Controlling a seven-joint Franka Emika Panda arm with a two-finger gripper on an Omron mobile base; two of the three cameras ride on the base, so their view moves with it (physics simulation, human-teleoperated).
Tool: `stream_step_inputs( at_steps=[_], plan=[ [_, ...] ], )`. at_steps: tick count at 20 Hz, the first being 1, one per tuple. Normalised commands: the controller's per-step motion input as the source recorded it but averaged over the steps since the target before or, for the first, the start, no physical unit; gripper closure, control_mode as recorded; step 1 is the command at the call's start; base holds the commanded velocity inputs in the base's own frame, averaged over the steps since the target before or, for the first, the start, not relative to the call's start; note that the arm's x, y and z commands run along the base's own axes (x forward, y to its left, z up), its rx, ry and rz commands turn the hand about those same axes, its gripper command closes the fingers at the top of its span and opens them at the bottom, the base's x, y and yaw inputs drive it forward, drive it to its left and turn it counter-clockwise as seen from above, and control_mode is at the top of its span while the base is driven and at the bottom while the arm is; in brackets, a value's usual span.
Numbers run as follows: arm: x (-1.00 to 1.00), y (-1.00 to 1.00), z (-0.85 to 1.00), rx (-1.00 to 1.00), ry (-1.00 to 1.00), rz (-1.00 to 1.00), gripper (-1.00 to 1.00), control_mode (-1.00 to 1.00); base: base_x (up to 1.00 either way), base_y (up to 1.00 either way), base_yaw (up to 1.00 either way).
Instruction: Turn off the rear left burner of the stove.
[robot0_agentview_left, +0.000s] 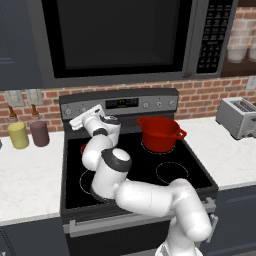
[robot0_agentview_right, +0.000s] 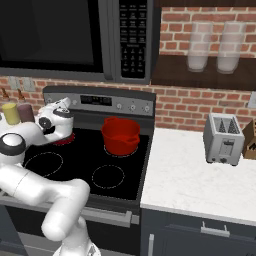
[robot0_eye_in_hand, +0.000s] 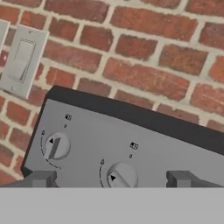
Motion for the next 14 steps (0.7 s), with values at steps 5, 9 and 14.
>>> stream_step_inputs(
  at_steps=[5,9,14],
  plan=[
    [0.05,-0.04,-0.22,-0.03,-0.08,0.08,-1.00,-1.00,0.00,0.00,0.00],
    [0.13,-0.12,-0.14,-0.01,-0.06,0.08,-1.00,-1.00,0.00,0.00,0.00],
    [0.02,0.00,0.00,0.00,0.00,0.00,-1.00,-1.00,0.00,0.00,0.00]
  ],
)
